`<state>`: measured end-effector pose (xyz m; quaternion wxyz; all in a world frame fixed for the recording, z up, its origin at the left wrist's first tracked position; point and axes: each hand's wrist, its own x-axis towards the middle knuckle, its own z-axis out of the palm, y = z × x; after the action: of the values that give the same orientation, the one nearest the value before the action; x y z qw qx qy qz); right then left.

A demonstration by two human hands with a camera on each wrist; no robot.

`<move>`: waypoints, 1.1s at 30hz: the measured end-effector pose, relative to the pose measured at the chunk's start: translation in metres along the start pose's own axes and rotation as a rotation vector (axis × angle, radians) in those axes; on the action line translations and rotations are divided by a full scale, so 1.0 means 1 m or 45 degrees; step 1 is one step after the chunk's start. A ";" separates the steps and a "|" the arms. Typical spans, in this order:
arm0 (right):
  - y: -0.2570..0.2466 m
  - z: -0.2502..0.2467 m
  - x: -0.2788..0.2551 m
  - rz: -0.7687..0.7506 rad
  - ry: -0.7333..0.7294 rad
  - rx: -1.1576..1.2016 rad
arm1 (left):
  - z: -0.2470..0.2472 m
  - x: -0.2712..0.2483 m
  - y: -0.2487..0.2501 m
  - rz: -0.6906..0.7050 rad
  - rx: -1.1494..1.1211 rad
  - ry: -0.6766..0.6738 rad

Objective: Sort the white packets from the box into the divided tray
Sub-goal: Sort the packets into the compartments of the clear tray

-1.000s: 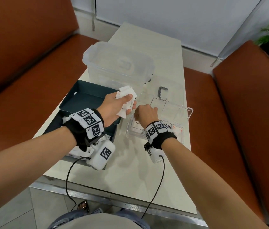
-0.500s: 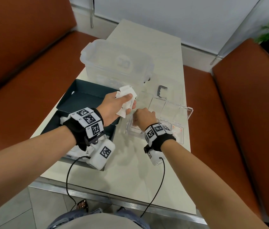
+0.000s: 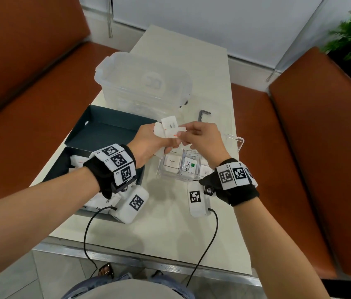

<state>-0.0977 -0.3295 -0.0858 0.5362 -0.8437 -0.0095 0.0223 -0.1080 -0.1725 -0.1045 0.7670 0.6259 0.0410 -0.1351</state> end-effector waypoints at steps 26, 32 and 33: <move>0.099 -0.088 -0.011 0.390 -0.007 -0.949 | 0.043 -0.001 -0.006 -0.177 -0.035 -0.084; 0.109 -0.077 -0.013 0.433 -0.010 -0.947 | 0.040 -0.001 -0.007 -0.193 -0.088 -0.079; 0.111 -0.075 -0.014 0.434 -0.010 -0.954 | 0.040 -0.001 -0.008 -0.194 -0.094 -0.081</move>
<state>-0.1090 -0.4453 -0.1534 0.1803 -0.9701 0.1209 0.1091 -0.1149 -0.2126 -0.1030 0.7780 0.5877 0.0692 -0.2112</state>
